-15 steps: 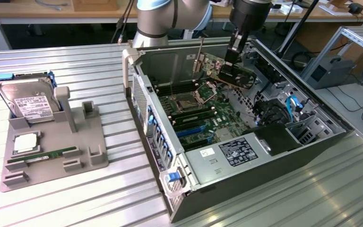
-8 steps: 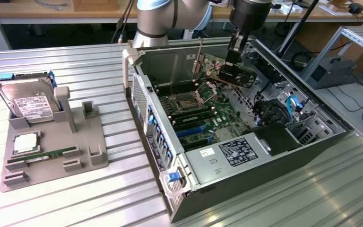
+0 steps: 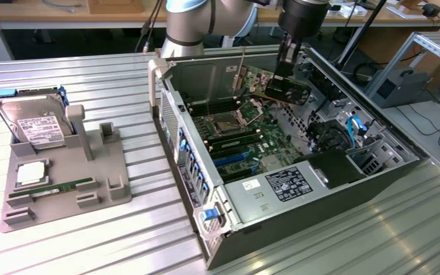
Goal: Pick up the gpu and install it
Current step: 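Insert the gpu into the slot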
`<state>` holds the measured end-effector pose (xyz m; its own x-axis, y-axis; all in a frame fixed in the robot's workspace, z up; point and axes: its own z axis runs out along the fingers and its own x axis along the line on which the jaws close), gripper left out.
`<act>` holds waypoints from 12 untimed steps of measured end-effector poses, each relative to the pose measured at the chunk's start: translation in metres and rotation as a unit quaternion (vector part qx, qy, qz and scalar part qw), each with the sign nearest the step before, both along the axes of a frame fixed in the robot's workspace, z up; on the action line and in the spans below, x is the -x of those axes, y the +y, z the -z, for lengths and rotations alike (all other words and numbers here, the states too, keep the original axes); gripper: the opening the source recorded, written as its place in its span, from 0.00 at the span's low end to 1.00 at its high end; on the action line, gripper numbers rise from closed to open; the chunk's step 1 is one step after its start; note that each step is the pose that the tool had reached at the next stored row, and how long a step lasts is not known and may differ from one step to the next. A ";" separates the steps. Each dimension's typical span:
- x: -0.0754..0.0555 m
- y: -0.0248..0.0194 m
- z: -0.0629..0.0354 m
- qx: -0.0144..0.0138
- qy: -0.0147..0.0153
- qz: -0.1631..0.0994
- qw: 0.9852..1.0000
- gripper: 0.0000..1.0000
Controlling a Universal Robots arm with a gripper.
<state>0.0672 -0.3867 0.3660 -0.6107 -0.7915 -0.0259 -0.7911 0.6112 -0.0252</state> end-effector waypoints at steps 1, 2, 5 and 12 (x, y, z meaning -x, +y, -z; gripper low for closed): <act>0.000 0.0000 0.0000 0.000 0.000 -0.003 1.000 0.27; 0.000 0.0000 0.0000 0.000 0.000 -0.008 1.000 0.27; 0.000 0.0000 0.0000 0.000 0.000 -0.018 1.000 0.27; 0.000 0.0000 0.0000 0.000 0.000 -0.037 0.999 0.27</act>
<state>0.0672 -0.3867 0.3661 -0.5505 -0.8344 -0.0258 -0.8341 0.5511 -0.0252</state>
